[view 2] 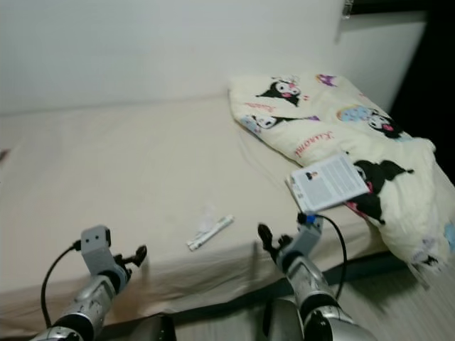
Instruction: Clean up the room
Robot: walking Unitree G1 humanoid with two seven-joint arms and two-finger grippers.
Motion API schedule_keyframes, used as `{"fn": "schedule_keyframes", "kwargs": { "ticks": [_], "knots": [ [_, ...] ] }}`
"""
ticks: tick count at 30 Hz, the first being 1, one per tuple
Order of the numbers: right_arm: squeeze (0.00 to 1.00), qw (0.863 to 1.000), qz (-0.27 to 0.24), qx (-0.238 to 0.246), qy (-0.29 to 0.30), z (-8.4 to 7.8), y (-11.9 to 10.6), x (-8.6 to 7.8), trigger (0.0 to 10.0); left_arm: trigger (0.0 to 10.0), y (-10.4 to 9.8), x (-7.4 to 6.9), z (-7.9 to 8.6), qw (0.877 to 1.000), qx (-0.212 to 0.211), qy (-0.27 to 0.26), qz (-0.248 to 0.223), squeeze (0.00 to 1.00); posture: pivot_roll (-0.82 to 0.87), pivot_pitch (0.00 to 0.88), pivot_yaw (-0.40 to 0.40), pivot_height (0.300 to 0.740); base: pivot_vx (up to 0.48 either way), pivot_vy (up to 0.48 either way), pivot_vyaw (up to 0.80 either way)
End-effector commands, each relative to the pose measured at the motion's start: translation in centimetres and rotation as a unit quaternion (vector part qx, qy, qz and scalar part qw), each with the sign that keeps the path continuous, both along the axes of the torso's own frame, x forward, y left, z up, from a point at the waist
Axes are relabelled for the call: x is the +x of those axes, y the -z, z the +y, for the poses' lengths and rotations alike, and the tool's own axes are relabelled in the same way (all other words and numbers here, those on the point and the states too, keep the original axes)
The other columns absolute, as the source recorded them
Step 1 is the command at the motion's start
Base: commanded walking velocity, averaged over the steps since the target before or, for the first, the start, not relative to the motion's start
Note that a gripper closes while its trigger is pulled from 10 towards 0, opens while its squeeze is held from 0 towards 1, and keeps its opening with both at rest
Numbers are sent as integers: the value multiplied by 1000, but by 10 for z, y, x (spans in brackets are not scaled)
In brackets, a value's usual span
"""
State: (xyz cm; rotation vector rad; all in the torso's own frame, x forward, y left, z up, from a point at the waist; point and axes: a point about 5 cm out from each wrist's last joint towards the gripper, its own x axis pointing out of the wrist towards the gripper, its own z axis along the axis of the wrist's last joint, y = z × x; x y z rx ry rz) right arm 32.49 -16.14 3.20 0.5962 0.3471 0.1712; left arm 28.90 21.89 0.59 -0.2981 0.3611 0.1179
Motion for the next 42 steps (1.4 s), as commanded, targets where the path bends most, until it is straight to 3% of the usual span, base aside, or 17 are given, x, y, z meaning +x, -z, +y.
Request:
{"fn": "schedule_keyframes", "kwargs": {
  "ticks": [1,9,12,18,21,26,32,36,39,42],
  "knots": [
    [0,1000,-7,17,-11,8,-4,3,10000,10000,-3,0,8,1000,14,2,-6,0,-96,1,20,515,0,0,0],
    [0,997,-30,55,-50,34,-12,7,10000,10000,-8,-7,16,997,51,37,-37,0,-56,115,43,495,0,0,0],
    [0,994,-31,78,-75,52,-13,7,10000,10000,-22,-17,30,992,87,42,-77,0,-16,171,48,480,0,0,0],
    [0,989,-53,97,-95,65,-27,14,10000,10000,-46,-32,56,986,129,24,-106,0,14,251,56,460,0,0,0],
    [0,987,-58,95,-120,81,-41,23,10000,10000,-70,-36,75,980,154,13,-123,0,40,301,56,451,0,0,0],
    [0,989,-26,93,-116,103,-51,30,10000,10000,-93,-46,68,976,167,22,-141,0,63,354,55,451,0,0,0],
    [0,986,11,111,-126,130,-58,30,10000,10000,-102,-59,60,969,202,47,-135,0,85,387,56,451,0,0,0],
    [0,984,6,116,-133,140,-64,30,10000,10000,-107,-63,63,969,204,44,-132,0,88,392,55,451,0,0,0],
    [0,972,-13,174,-156,161,-85,33,10000,10000,-116,-71,67,968,213,48,-126,0,102,411,62,451,0,0,0],
    [0,968,-10,180,-176,173,-90,31,10000,10000,-122,-76,68,967,216,51,-121,0,115,426,66,451,0,0,0]
  ]
}}
